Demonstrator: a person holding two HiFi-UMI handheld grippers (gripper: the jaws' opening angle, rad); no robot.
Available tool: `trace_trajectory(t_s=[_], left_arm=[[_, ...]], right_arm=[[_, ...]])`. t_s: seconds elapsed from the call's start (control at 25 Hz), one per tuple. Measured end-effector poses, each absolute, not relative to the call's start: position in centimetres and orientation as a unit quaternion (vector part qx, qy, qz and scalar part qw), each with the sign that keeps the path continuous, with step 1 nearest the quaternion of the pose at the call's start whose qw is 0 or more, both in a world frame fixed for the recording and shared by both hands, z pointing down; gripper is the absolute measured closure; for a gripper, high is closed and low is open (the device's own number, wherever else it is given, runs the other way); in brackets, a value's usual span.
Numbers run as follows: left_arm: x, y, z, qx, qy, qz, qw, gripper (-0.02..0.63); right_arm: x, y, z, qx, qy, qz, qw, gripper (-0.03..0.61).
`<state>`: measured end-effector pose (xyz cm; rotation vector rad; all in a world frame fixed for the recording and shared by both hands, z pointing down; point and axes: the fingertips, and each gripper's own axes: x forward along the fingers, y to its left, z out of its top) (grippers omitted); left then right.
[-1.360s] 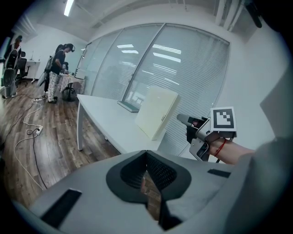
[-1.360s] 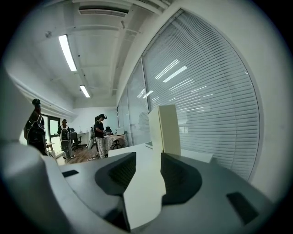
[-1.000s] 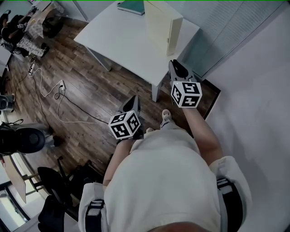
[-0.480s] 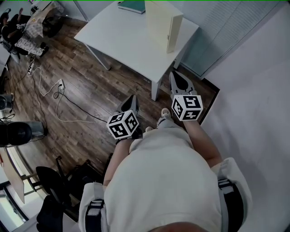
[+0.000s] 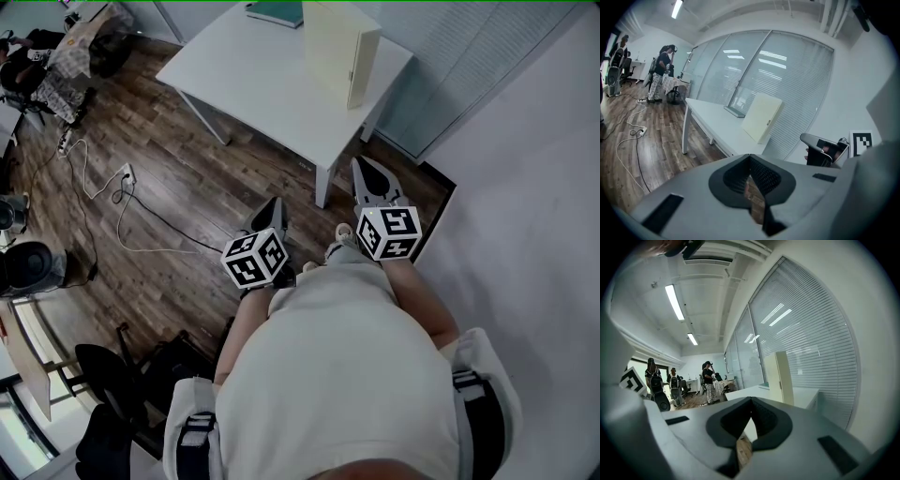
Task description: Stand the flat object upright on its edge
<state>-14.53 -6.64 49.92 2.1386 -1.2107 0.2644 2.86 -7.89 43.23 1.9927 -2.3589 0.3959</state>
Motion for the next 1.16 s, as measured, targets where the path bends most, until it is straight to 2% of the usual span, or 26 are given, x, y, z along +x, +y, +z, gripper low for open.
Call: trace_trajectory(t_s=[1.16], left_arm=[[-14.8, -7.2, 49.8, 0.818, -0.462, 0.103, 0.328, 0.594]], right_arm=[[3.2, -7.6, 45.2, 0.633, -0.755, 0.168, 0.014, 0.56]])
